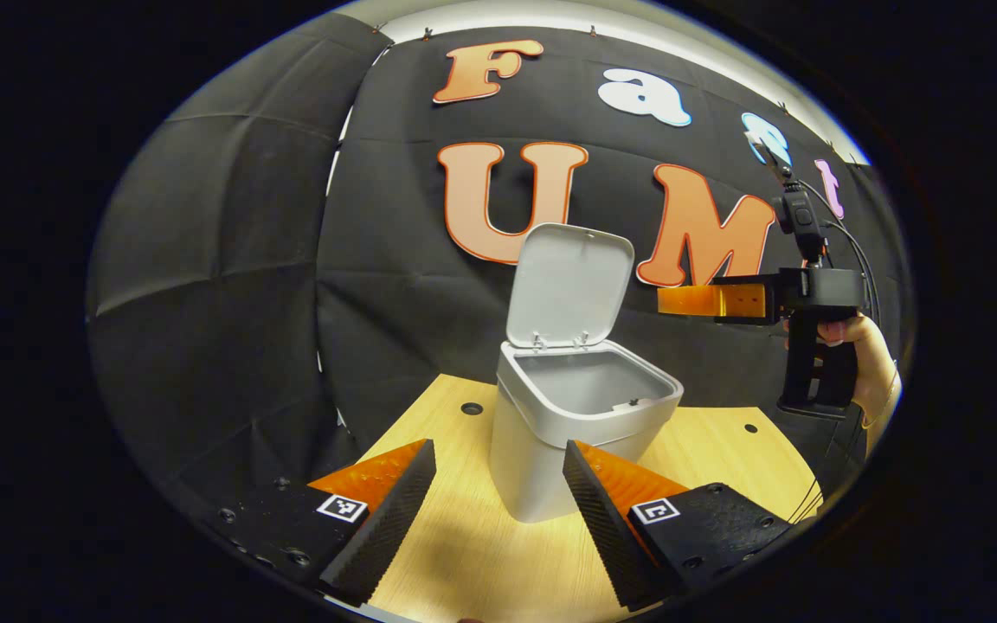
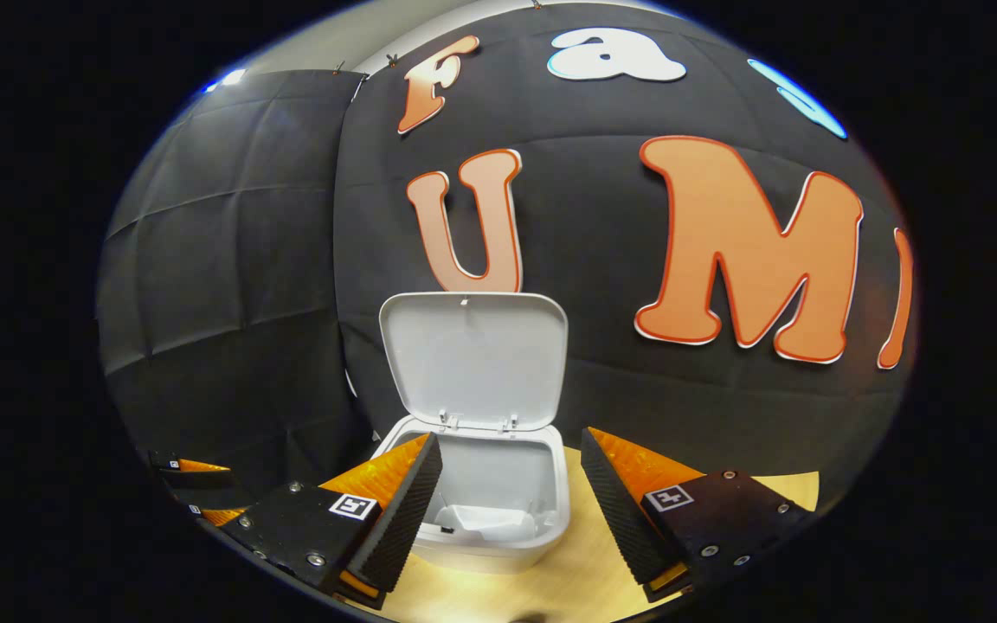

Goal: Press the lid of the desktop garbage bin to open it, pick up the crumpled paper on the desktop and throw it into the bin, then pick up the pop can on the desktop and drop it into the bin, and finally close the garbage bin lid.

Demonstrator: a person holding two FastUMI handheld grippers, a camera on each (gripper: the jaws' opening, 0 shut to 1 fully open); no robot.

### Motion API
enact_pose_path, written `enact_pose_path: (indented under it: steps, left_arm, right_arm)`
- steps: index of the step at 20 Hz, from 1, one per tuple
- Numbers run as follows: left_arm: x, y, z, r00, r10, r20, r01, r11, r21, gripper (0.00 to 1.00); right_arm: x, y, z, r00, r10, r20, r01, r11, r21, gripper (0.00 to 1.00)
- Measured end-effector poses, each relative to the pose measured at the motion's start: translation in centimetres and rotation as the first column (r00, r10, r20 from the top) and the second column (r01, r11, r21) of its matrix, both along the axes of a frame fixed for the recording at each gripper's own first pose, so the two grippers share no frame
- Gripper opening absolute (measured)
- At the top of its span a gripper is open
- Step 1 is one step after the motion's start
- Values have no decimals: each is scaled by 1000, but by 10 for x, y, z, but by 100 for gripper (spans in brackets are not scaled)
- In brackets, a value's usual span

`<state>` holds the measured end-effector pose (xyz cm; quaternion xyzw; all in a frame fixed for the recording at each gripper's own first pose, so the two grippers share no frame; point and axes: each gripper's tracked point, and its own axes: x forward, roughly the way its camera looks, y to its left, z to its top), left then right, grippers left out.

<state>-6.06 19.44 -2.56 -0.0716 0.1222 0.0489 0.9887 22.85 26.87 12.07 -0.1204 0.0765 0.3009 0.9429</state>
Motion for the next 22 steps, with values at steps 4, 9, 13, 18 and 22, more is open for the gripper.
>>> enact_pose_path:
  steps: [4, 9, 13, 18, 22]
  left_arm:
    - [6, -35, 3, 998, -62, 4, 62, 998, 16, 95]
    - [17, -83, 7, 990, -143, 8, 143, 989, 42, 94]
    - [20, -121, 11, 978, -206, 17, 205, 978, 45, 94]
    - [24, -171, -1, 959, -283, 6, 282, 958, 42, 95]
    - [32, -218, -28, 924, -383, -19, 383, 924, 10, 94]
  right_arm:
    - [-10, -48, 11, 998, -47, 48, 47, 999, -2, 97]
    - [-25, -114, 17, 988, -145, 48, 141, 987, 76, 97]
    - [-38, -169, 15, 969, -240, 55, 234, 968, 94, 96]
    - [-62, -232, 6, 935, -349, 58, 343, 934, 98, 96]
    - [-77, -270, 3, 911, -409, 52, 402, 910, 105, 96]
